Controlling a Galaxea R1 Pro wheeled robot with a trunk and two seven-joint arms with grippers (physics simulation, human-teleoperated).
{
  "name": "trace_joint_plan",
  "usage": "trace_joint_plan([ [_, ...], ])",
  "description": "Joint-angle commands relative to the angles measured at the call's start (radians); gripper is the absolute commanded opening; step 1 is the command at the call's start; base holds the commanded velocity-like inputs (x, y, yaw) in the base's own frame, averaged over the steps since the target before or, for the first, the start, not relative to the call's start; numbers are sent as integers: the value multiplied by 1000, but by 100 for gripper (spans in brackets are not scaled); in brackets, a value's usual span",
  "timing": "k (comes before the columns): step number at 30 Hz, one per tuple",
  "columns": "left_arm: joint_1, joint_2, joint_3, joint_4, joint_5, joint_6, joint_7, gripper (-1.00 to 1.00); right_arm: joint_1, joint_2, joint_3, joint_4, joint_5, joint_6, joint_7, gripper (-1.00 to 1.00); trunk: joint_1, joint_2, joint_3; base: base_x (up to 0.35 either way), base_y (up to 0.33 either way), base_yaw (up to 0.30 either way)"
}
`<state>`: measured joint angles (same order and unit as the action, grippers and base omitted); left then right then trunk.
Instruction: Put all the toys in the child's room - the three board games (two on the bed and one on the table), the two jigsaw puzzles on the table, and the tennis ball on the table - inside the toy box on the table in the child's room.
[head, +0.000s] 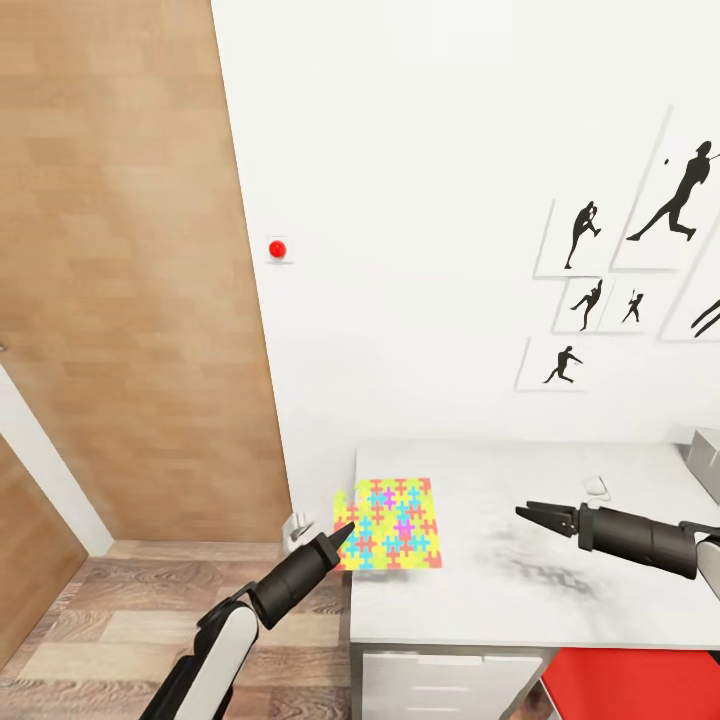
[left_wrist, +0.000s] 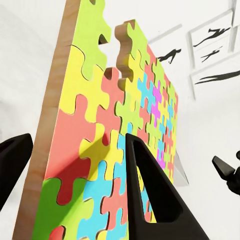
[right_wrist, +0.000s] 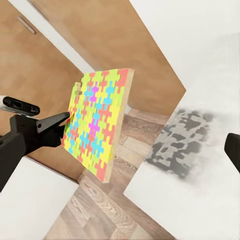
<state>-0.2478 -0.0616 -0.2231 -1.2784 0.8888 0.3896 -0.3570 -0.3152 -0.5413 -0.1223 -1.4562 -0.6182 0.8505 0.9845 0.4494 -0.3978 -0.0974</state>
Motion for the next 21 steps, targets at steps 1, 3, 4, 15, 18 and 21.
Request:
trace_joint_plan([
  [1, -1, 0, 1, 0, 10, 8, 0, -100, -1, 0, 0, 0, -2, 5, 2, 100, 1, -2, -2, 0, 0, 0],
  [3, -2, -1, 0, 3, 10, 6, 0, -100, 0, 0, 0, -2, -2, 13, 3, 100, 1, -2, -2, 0, 0, 0],
  [4, -2, -1, 0, 3, 10, 6, 0, -100, 0, 0, 0, -2, -2, 13, 3, 100, 1, -2, -2, 0, 0, 0],
  [15, -11, -4, -50, 7, 11, 2, 1, -100, -1, 0, 4, -4, -2, 32, 6, 100, 1, -2, -2, 0, 0, 0],
  [18, -14, -5, -60, 8, 12, 2, 0, -100, -1, 0, 4, -4, -2, 33, 6, 100, 1, -2, -2, 0, 0, 0],
  [21, -17, -5, -73, 8, 13, 2, -1, -100, -1, 0, 5, -4, -2, 34, 6, 100, 1, -2, -2, 0, 0, 0],
])
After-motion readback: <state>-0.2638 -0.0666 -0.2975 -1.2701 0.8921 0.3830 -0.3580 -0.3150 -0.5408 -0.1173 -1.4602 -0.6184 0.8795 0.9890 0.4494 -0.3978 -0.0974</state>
